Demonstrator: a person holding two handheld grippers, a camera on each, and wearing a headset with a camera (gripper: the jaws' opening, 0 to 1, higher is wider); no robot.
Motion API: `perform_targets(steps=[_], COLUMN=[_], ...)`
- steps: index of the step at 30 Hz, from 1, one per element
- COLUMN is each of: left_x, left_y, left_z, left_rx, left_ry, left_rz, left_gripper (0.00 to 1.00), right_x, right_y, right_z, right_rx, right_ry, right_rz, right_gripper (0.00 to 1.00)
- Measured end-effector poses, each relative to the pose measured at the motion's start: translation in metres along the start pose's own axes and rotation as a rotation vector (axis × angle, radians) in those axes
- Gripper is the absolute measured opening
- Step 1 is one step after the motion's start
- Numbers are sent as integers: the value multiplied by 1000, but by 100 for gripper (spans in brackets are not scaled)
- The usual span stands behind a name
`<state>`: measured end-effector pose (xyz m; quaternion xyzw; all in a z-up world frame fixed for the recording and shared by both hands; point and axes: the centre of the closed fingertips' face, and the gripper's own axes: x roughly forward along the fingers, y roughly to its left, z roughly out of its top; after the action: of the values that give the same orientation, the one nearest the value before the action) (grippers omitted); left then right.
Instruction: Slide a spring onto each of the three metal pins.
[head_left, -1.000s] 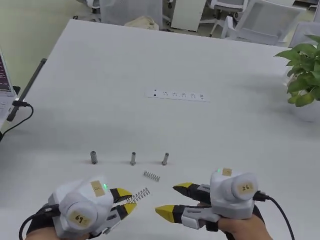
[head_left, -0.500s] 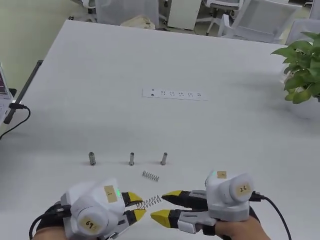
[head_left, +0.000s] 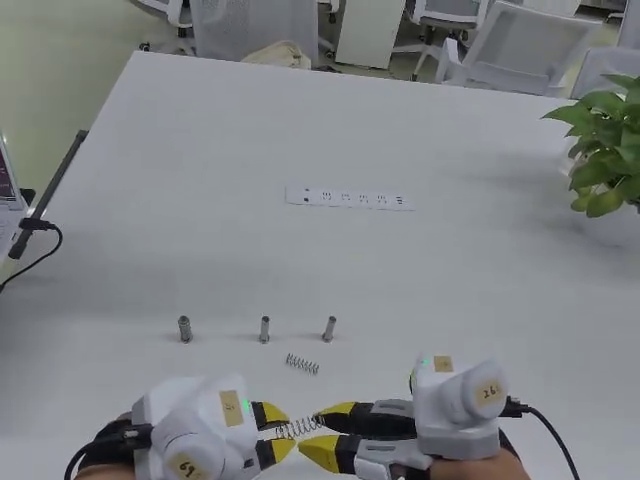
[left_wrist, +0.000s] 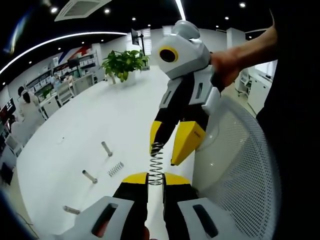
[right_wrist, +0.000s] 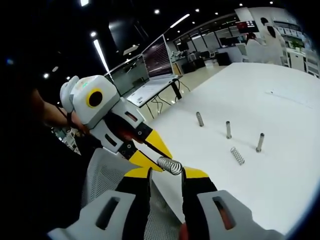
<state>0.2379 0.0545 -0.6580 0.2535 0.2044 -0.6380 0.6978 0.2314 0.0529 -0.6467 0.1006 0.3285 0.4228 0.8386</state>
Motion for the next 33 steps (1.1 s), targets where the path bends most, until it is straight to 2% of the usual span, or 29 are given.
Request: perform_targets(steps=[14, 24, 27, 33], left_x=[6, 8, 8, 9], left_y=[-4, -9, -10, -10], left_z=[-2, 4, 5, 6], left_rx=[41, 69, 95, 95], left_ry=[18, 11, 21, 15], left_rz=[-15, -33, -33, -33], left_gripper=[3, 3, 3, 3], right_x=[1, 4, 4, 2], right_y=[2, 0, 0, 1], right_z=[2, -4, -7, -6], right_rx=[-10, -58, -79, -74], right_ry=[15, 68, 84, 64], right_rz=[14, 16, 21, 17], right_gripper=[19, 13, 10, 9])
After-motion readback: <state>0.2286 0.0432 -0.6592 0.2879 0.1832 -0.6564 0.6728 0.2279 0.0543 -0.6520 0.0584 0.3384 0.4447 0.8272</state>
